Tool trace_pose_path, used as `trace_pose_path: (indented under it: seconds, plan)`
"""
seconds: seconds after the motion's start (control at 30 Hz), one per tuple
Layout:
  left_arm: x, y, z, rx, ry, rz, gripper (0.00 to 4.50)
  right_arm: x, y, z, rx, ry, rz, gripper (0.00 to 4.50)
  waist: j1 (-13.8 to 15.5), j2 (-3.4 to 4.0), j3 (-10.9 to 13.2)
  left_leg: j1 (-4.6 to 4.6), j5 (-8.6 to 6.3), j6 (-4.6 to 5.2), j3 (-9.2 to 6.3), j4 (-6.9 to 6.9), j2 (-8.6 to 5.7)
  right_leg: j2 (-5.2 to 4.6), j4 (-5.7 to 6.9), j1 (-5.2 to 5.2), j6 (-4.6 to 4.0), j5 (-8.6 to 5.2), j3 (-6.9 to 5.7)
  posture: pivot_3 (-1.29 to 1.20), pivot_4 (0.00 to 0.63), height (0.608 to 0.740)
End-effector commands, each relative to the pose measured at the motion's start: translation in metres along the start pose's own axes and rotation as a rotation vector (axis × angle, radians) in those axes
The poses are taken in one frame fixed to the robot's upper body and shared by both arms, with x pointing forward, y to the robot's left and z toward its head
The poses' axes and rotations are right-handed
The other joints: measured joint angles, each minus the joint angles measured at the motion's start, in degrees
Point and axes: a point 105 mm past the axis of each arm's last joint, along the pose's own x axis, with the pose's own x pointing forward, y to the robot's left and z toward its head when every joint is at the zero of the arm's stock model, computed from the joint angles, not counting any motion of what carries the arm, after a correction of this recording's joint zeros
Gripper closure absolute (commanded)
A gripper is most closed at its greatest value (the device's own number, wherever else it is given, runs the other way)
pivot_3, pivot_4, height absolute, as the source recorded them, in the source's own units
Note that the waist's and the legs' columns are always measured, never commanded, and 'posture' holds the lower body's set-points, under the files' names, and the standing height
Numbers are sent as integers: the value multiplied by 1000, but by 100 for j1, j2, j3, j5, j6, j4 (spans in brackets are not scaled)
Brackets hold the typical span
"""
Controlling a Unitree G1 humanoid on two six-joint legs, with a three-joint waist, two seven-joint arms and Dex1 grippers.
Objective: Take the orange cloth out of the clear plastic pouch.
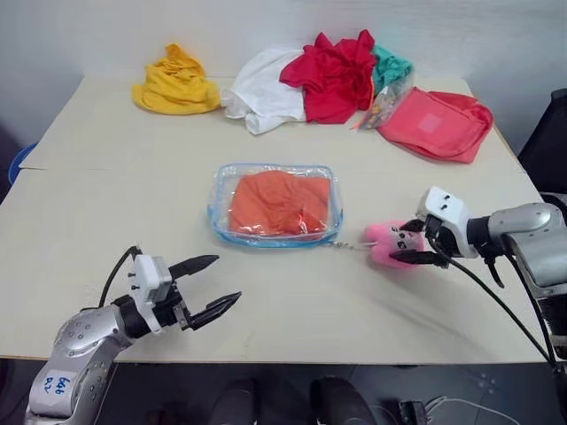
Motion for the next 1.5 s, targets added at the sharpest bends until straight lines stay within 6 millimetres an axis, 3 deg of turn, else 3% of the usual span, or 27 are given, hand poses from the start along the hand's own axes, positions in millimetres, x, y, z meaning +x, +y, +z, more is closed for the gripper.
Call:
trace_pose_path:
  seconds: [0.03, 0.27, 0.33, 0.53, 0.67, 0.77, 0.87, 0.97, 1.13, 1.2, 1.3, 1.43, 1.5]
  plan:
    - [1, -4, 3, 26, -1, -23, 0, 5, 8, 3, 29, -14, 96, 1854, 18, -1, 0, 0, 0, 0, -2, 3, 0, 0, 1, 1, 0, 0, -1, 0, 150, 740]
    - [7, -4, 3, 26, -14, -25, 0, -5, 42, 46, 63, -145, 333, 4060, 38, 0, 0, -7, 0, 0, -7, 4, 0, -2, 0, -2, 0, 0, -4, 0, 150, 740]
    - [11, -5, 3, 21, -27, -29, 0, -2, 52, 57, 75, -184, 360, 4492, 41, 0, 0, -8, 0, 0, -8, 4, 0, -2, -1, -2, 0, 0, -5, 0, 150, 740]
    - [23, -6, 2, 10, -49, -47, 0, 15, 76, 65, 191, -239, 401, 4492, 51, -1, 0, -9, 0, 0, -9, 8, -1, -2, 3, -3, 1, 1, -7, 0, 150, 740]
    - [35, -9, 2, 11, -65, -93, 0, 44, 85, 61, 343, -377, 326, 4492, 105, -9, -5, -9, 2, -3, -11, 9, -1, 0, 12, -3, 1, 1, -12, 0, 150, 740]
    - [42, -12, 3, 20, -61, -154, 0, 60, 92, 46, 332, -411, 257, 3664, 150, -8, -5, -13, 2, -3, -7, 13, -6, -2, 38, -9, 2, 1, -7, 0, 150, 740]
    - [44, -18, 6, 5, -32, -250, 0, 56, 94, 64, 335, -550, 230, 2602, 150, -16, -7, -8, 4, -6, -10, 19, -5, 0, 35, -5, 3, 1, -7, 0, 150, 740]
    - [49, -22, 9, 43, -10, -338, 0, 41, 102, 71, 314, -607, 263, 1658, 147, -14, -7, -6, 8, -11, -8, 18, -6, 1, 39, -11, 2, 1, -1, 0, 150, 740]
    - [67, -27, 13, 100, -30, -421, 0, -5, 103, 71, 358, -673, 336, 13, 190, -13, -6, -9, 7, -7, -10, 15, -7, 0, 42, -6, 2, 1, -6, 0, 150, 740]
    - [74, -32, 11, 117, -29, -472, 0, -24, 99, 66, 349, -668, 336, 13, 191, -13, -6, -11, 4, -2, -10, 15, -7, 1, 38, -1, 2, 1, -8, 0, 150, 740]
    - [86, -39, -1, 131, 8, -523, 0, -39, 79, 51, 267, -629, 205, 13, 188, -13, -6, -11, 2, 2, -9, 15, -8, 1, 35, 1, 3, 1, -10, 0, 150, 740]
    - [110, -40, -17, 165, 50, -516, 0, -38, 49, 14, -110, -441, 1, 13, 172, -15, -5, -7, 3, 5, -1, 18, -8, 6, 32, 0, 3, 1, -4, 0, 150, 740]
    - [123, -38, -24, 153, 55, -482, 394, -31, 31, -1, -243, -378, -86, 0, 162, -17, -4, -4, 7, 12, 7, 24, -12, 5, 31, -2, 6, 2, 0, 0, 150, 740]
